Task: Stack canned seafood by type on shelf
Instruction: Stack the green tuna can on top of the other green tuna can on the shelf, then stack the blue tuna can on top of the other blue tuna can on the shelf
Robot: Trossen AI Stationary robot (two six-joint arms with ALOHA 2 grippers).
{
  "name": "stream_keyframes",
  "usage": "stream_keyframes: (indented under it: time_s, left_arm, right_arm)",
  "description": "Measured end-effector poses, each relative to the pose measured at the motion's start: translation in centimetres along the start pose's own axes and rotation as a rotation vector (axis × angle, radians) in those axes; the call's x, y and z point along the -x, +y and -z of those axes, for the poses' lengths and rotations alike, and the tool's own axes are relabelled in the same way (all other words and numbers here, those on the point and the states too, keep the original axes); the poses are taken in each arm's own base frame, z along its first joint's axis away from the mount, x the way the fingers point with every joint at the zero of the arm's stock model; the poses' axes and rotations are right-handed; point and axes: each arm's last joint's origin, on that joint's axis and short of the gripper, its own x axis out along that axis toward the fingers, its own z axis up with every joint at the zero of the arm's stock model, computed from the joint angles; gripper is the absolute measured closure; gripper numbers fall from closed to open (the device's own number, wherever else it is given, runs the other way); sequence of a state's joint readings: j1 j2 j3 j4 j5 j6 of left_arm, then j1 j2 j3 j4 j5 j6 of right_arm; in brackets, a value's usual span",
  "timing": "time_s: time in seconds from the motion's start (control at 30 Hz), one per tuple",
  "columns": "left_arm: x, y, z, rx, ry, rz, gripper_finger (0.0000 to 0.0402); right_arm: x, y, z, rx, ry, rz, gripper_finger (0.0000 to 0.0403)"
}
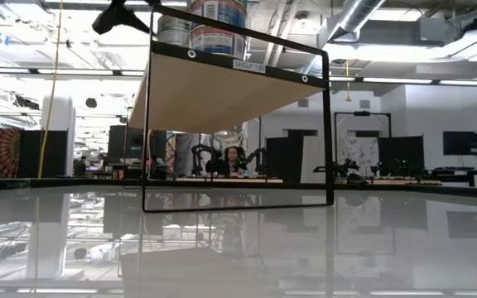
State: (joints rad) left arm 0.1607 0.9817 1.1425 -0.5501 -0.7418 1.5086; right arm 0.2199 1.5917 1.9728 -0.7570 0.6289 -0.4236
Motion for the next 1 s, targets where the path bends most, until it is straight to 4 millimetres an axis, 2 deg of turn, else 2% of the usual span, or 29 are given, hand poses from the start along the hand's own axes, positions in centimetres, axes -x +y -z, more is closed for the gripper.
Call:
stream_keyframes:
  time_s: [0.2, 0.4, 0.5, 0.63, 0.77, 0.87, 1.0]
  left_arm:
    - [0.7, 1.1, 0.3, 0.023, -0.023, -0.023, 0.0178]
    - [1.3, 1.0, -0.2, 0.015, 0.021, -0.025, 0.0178]
    - [2.1, 1.6, -0.1, 0.109, 0.033, -0.084, 0.0178]
    - [4.6, 1.1, -1.0, 0.186, -0.137, -0.082, 0.0178]
    - [6.4, 0.4, -2.4, 0.284, -0.228, -0.054, 0.0178]
    - [7.9, -0.5, -3.2, 0.43, -0.349, 0.029, 0.0178]
    - [9.6, -1.7, -4.2, 0.619, -0.572, 0.272, 0.0178]
  right_arm:
    - [0.0, 0.0, 0.0, -0.006, -0.001, 0.0, 0.0072]
    - [0.0, 0.0, 0.1, -0.014, 0.012, -0.006, 0.0072]
    - [0.1, 0.3, 0.9, -0.059, 0.076, -0.03, 0.0072]
    - [0.1, 0.6, 2.8, -0.129, 0.249, -0.064, 0.0072]
    - [0.1, 2.3, 4.1, -0.168, 0.366, -0.102, 0.0072]
    - [0.5, 3.9, 5.1, -0.2, 0.445, -0.166, 0.0072]
    - [0.0, 6.4, 7.5, -0.256, 0.613, -0.287, 0.0075]
